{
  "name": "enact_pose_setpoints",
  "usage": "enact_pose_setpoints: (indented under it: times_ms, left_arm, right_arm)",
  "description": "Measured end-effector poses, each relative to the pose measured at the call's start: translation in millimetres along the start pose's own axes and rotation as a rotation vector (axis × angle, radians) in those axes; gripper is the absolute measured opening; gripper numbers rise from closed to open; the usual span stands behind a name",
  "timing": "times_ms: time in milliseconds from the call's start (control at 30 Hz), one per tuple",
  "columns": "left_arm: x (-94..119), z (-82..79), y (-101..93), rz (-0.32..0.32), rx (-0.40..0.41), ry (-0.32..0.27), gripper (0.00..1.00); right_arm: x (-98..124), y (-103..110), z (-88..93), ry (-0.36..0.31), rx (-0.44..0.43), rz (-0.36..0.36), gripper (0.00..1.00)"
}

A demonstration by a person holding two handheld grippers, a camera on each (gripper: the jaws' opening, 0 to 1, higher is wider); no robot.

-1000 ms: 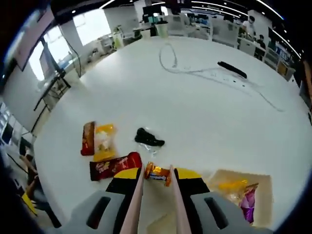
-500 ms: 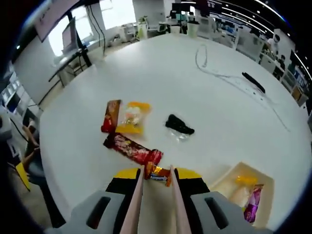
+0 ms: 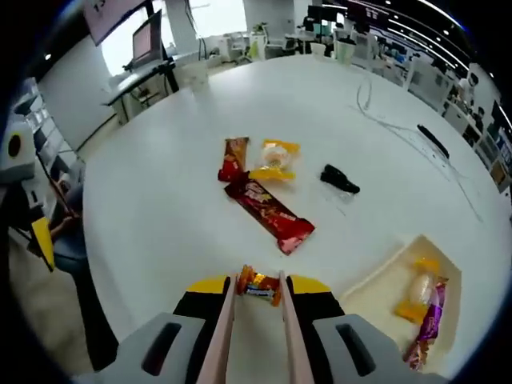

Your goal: Place the target food into the container with the food tongs after gripping and lifting it, then release it inside without dropping or visibly crushing the food.

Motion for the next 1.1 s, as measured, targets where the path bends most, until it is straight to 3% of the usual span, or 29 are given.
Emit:
enact_pose_setpoints:
  times_ms: [433,733,967,1000,1100]
  left_arm:
    - [14.2,6.2,-11.1,-0.016,-0.027,-0.031,0.41]
    - [24.1,13.2,-17.1,-0.031,-0.036,-0.048,0.4]
    - [25.2,15.1,-21.0,-0.028,-0.043,-0.049,0.4]
    - [25.3,15.6,-21.2,-0.028,-0.042,-0.048,0.4]
    - [25.8,16.3,-21.8,-0.028,-0.045,-0.048,0.4]
  right_arm:
    - [16.0,22.9,23.1,0.012,0.047,-0.016,0.27]
    - [28.5,25.7,25.9,-0.002,0.042,-0.003,0.28]
    - [35.3,20.2,26.3,-0.013,-0.079,0.024,0.28]
    - [34.8,17.8,27.6,-0.014,-0.158,0.03,0.28]
    - [31.8,13.2,31.9,-0.003,-0.229,0.046,0.28]
Point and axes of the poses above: the point that each gripper's makers call its tool centre point, and the gripper's own axes: x roughly backward along the fingers, y roughly to its left, z roughly out of its underside, the point moved 1 cm from there along x, roughly backward along the fingers, and after that the axes turned 10 degrees about z, right-handed, at the moved point
